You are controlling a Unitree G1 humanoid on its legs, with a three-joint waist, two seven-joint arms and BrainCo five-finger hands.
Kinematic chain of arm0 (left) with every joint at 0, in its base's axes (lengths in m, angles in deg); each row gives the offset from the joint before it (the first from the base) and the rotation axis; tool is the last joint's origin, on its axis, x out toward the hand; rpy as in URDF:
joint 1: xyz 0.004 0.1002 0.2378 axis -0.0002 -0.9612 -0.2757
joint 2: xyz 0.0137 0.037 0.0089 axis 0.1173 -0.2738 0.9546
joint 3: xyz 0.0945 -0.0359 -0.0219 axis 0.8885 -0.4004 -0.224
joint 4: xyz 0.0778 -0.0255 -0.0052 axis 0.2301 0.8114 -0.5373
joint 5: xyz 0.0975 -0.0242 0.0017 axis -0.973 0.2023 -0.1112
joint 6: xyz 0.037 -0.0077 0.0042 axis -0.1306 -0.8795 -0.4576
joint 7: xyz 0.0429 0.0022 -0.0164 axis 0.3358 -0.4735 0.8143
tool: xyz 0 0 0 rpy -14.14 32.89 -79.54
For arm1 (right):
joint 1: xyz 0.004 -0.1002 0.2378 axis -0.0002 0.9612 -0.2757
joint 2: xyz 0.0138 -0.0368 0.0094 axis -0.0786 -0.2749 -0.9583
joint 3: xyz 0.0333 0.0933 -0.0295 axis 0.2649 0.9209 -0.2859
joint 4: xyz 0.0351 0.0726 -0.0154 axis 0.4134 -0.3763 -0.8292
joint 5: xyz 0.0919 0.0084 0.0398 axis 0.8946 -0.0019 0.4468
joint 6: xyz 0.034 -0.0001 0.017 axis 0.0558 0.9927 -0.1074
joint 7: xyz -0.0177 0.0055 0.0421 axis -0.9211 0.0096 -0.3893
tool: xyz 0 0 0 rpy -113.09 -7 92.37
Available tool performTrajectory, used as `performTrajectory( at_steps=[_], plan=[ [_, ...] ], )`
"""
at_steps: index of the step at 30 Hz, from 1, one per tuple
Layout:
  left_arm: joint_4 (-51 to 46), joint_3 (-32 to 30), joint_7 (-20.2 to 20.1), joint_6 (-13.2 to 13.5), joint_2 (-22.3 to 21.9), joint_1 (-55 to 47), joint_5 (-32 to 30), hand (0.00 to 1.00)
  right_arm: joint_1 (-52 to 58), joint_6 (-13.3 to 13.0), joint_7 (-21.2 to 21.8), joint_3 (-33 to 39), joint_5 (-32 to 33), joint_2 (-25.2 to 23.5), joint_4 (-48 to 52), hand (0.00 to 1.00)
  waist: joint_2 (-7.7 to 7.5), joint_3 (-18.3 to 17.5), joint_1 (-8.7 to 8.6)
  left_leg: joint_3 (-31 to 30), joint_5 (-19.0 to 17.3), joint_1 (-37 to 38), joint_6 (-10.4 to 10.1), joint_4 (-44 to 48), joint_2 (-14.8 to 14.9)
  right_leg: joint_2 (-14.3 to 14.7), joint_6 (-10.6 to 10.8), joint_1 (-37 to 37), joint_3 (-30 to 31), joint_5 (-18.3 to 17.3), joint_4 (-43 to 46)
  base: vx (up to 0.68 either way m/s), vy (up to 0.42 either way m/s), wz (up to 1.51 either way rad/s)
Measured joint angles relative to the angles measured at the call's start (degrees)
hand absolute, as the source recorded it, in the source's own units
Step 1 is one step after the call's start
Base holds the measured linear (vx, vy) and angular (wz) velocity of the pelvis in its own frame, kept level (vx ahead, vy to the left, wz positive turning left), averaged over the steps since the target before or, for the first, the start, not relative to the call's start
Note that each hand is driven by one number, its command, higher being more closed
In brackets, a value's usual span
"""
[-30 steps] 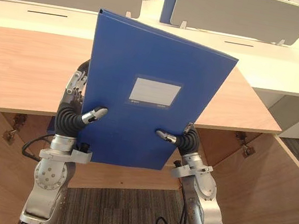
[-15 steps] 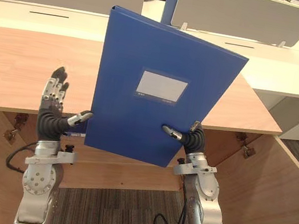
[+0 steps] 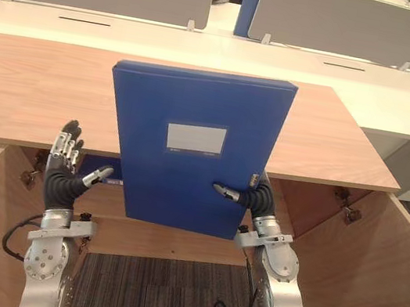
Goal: Walk over to the cabinet, pick up the folder, carry it to the office cabinet, place the folder inside the office cabinet, then close the office cabinet door
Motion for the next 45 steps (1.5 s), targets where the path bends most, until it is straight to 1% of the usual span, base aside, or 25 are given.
performTrajectory(
  at_steps=[5,10,12,17,20,24,27,31,33,35,36,37,38,39,40,41,42,43,44,45],
  plan=[
    [1.81,1.04,-0.08,-0.52,0.11,-1.84,-0.16,0.00,0.05,0.25,-0.98,-0.61,-2.11,1.52,-2.93,1.00,0.37,0.23,0.49,-0.21,0.59,0.52,-0.02,-0.77,-0.07,-0.11,0.07,0.25,-0.14,-0.04,0.03,-0.05,-0.026,0.03],
    [2.46,1.24,-0.03,-0.62,0.12,-2.92,-0.56,0.00,0.05,0.35,-1.23,-1.08,-2.15,2.59,-4.06,1.00,0.39,0.25,0.48,-1.03,0.78,0.83,-0.05,-0.87,-0.08,-0.34,0.42,0.91,-1.05,-0.29,0.04,-0.04,-0.028,0.09],
    [3.85,1.56,-0.04,-0.68,0.21,-3.03,-0.56,0.00,0.05,0.35,-1.98,-1.08,-2.16,2.70,-4.08,1.00,0.39,0.25,0.67,-1.45,0.87,0.74,-0.08,-0.87,-0.13,-0.41,0.53,0.91,-1.35,-0.37,0.06,-0.03,-0.021,0.09],
    [5.61,2.04,-0.49,-1.17,0.27,-3.71,-0.57,0.00,0.05,0.35,-2.08,-1.11,-2.15,2.87,-4.52,1.00,0.36,0.23,1.08,-1.61,0.94,0.57,-0.08,-0.86,-0.15,-0.44,0.57,0.98,-1.50,-0.40,0.07,0.00,-0.004,0.01],
    [9.42,2.34,-0.99,-1.83,0.78,-3.82,-0.76,0.00,0.09,0.53,-2.14,-1.12,-2.16,3.04,-6.52,1.00,0.33,0.22,1.21,-1.67,0.94,0.58,-0.08,-0.86,-0.16,-0.45,0.57,1.02,-1.54,-0.40,0.07,0.00,0.000,0.00],
    [15.34,2.66,-1.00,-2.39,2.31,-3.85,-3.14,0.00,0.09,0.57,-2.14,-1.12,-2.15,3.72,-6.66,1.00,0.31,0.21,1.27,-1.67,0.94,0.57,-0.08,-0.86,-0.15,-0.45,0.58,0.97,-1.53,-0.43,0.11,-0.01,-0.005,0.00],
    [19.51,2.69,-0.99,-3.06,2.63,-3.85,-5.13,0.00,0.10,0.57,-2.15,-1.16,-2.14,4.01,-6.66,1.00,0.28,0.23,1.31,-1.66,0.94,0.57,-0.08,-0.86,-0.16,-0.46,0.58,0.84,-1.52,-0.44,0.13,-0.02,-0.012,0.00],
    [26.12,3.09,-0.92,-3.34,4.06,-3.27,-6.39,0.00,0.35,0.54,-2.23,-1.76,-2.13,4.55,-6.68,1.00,0.20,0.28,1.32,-1.69,0.94,0.41,-0.09,-0.84,-0.13,-0.40,0.56,0.62,-1.55,-0.49,-0.03,-0.03,-0.017,0.00],
    [31.06,3.38,-0.63,-4.07,5.97,-2.70,-7.56,0.00,0.46,0.34,-2.23,-4.08,-2.33,6.52,-7.29,1.00,0.09,0.40,1.28,-1.70,0.93,-0.07,-0.10,-0.78,-0.11,-0.33,0.57,0.21,-1.55,-0.47,-0.18,0.00,0.000,0.00],
    [33.20,3.53,-0.38,-4.43,7.08,-2.16,-8.59,0.00,0.47,0.30,-2.34,-5.42,-2.96,7.68,-7.99,1.00,-0.15,0.73,1.24,-1.67,0.76,-1.77,-0.20,0.17,0.00,-0.39,0.55,-1.22,-1.43,-0.47,0.32,0.00,0.000,0.00],
    [33.62,3.75,0.12,-4.44,7.65,-1.39,-8.85,0.00,0.25,0.30,-2.35,-5.85,-4.09,8.23,-8.05,1.00,-0.42,1.57,1.33,-1.65,-0.29,-4.13,-0.37,3.13,0.08,-0.55,0.48,-2.45,-1.33,-0.48,1.39,-0.04,-0.025,0.02],
    [33.67,3.90,0.49,-4.44,8.01,-0.60,-9.14,0.00,-0.12,0.29,-2.57,-5.93,-4.84,8.46,-8.06,1.00,-0.41,3.00,1.38,-1.67,-1.72,-6.30,-0.48,6.57,0.37,-0.56,0.37,-3.46,-1.26,-0.54,2.43,-0.05,-0.018,0.02],
    [33.73,3.98,0.65,-4.44,8.17,-0.18,-9.52,0.00,-0.31,0.26,-3.23,-6.12,-5.64,8.61,-8.06,1.00,-0.29,3.66,1.38,-1.66,-2.71,-7.73,-0.44,8.89,0.55,-0.51,0.30,-4.06,-1.23,-0.59,3.08,-0.06,-0.010,0.01],
    [34.03,4.21,0.76,-4.44,8.40,0.43,-9.84,0.00,-0.48,0.22,-4.13,-6.26,-6.58,8.79,-8.03,1.00,0.10,4.56,1.35,-1.65,-4.10,-9.48,-0.52,12.04,0.86,-0.35,0.19,-4.73,-1.17,-0.67,3.87,-0.08,-0.001,-0.03],
    [35.37,4.56,0.95,-4.39,8.65,0.92,-10.67,0.00,-0.62,0.21,-5.10,-6.36,-7.42,9.16,-8.03,1.00,0.84,5.31,1.34,-1.54,-5.64,-11.27,-0.50,15.33,1.54,-0.07,-0.01,-5.55,-1.04,-0.90,4.84,-0.12,0.003,-0.11],
    [36.07,4.72,1.90,-4.40,8.72,1.72,-11.24,0.00,-1.30,-0.08,-6.75,-6.99,-8.84,9.55,-8.01,1.00,1.46,5.83,1.27,-1.17,-6.91,-12.94,-0.50,17.92,2.04,0.17,-0.17,-6.97,-0.52,-1.50,6.46,-0.10,0.003,-0.17],
    [36.11,4.88,2.23,-4.39,8.79,1.82,-11.37,0.00,-1.88,-0.21,-7.32,-7.43,-9.29,9.83,-7.92,1.00,1.76,6.18,1.23,-0.89,-7.50,-13.74,-0.40,19.07,2.29,0.31,-0.18,-7.79,-0.05,-1.81,7.46,-0.13,0.008,-0.29],
    [36.66,5.53,2.90,-4.32,8.99,2.23,-11.67,0.00,-3.01,-1.05,-8.74,-8.01,-10.92,10.49,-7.75,1.00,2.23,6.70,1.28,-0.22,-8.57,-15.42,-0.53,21.48,2.73,0.48,-0.11,-9.86,0.50,-2.54,9.86,-0.14,0.014,-0.23],
    [37.98,5.93,2.97,-4.30,9.21,3.39,-11.84,0.00,-4.42,-1.77,-9.65,-8.10,-12.03,10.77,-7.70,1.00,2.69,7.25,0.97,-0.16,-9.42,-17.66,-0.44,23.91,3.13,0.45,-0.13,-12.33,0.73,-3.52,12.74,-0.17,0.016,-0.17],
    [38.38,6.16,3.07,-4.29,9.39,4.19,-11.84,0.00,-5.31,-2.18,-10.29,-8.30,-12.69,11.01,-7.70,1.00,2.85,7.69,0.75,-0.17,-9.77,-18.92,-0.54,25.36,3.31,0.40,-0.13,-13.80,0.87,-4.07,14.52,-0.19,0.020,-0.04]
  ],
)
